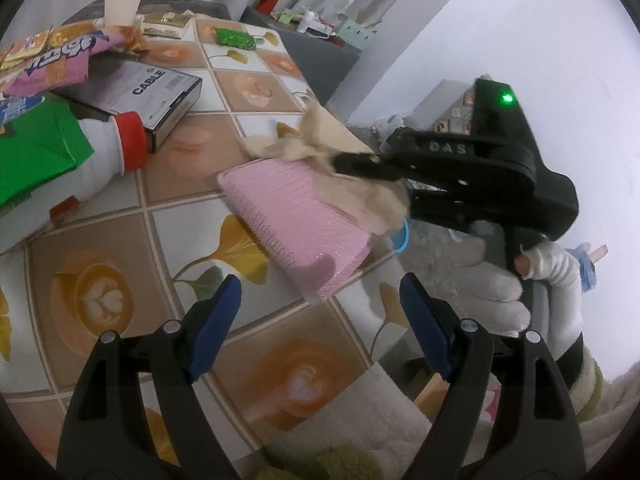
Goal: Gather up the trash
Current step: 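Grasp the crumpled beige paper with the right gripper, then grasp the pink mesh pad with the left gripper while the right holds the beige paper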
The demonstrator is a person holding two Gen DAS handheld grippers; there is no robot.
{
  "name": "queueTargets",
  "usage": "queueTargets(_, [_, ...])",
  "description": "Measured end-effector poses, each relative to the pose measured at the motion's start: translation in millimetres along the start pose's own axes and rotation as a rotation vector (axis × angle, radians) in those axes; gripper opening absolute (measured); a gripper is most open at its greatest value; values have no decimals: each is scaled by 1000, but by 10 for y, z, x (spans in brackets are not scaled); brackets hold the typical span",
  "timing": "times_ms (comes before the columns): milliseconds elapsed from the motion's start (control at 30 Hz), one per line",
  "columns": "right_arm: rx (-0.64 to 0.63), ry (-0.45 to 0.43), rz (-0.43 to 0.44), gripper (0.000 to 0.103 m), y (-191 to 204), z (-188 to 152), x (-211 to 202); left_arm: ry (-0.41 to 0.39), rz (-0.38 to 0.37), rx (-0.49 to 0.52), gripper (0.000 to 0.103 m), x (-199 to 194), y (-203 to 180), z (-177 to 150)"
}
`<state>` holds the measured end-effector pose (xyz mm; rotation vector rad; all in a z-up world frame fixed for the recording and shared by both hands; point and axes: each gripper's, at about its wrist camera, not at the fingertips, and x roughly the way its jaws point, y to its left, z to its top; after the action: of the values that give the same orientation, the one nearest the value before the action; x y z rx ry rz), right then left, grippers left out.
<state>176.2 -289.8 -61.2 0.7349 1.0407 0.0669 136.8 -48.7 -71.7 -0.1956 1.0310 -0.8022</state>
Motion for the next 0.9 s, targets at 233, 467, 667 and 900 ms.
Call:
queueTargets(233, [30,-93,-84,11,-241,5,-241,-1,15,-16,76,113,-5,119])
queueTargets(467, [60,-139,5,9,-355,11,-380,-16,27,8,75,173,-89,223])
queueTargets(667, [114,35,164,9,-359,-72,-57,-11,40,13,75,195,-105,235])
queueTargets(900, [182,83,409,9,-378,-58,-63,-17,82,-33,76,96,34,224])
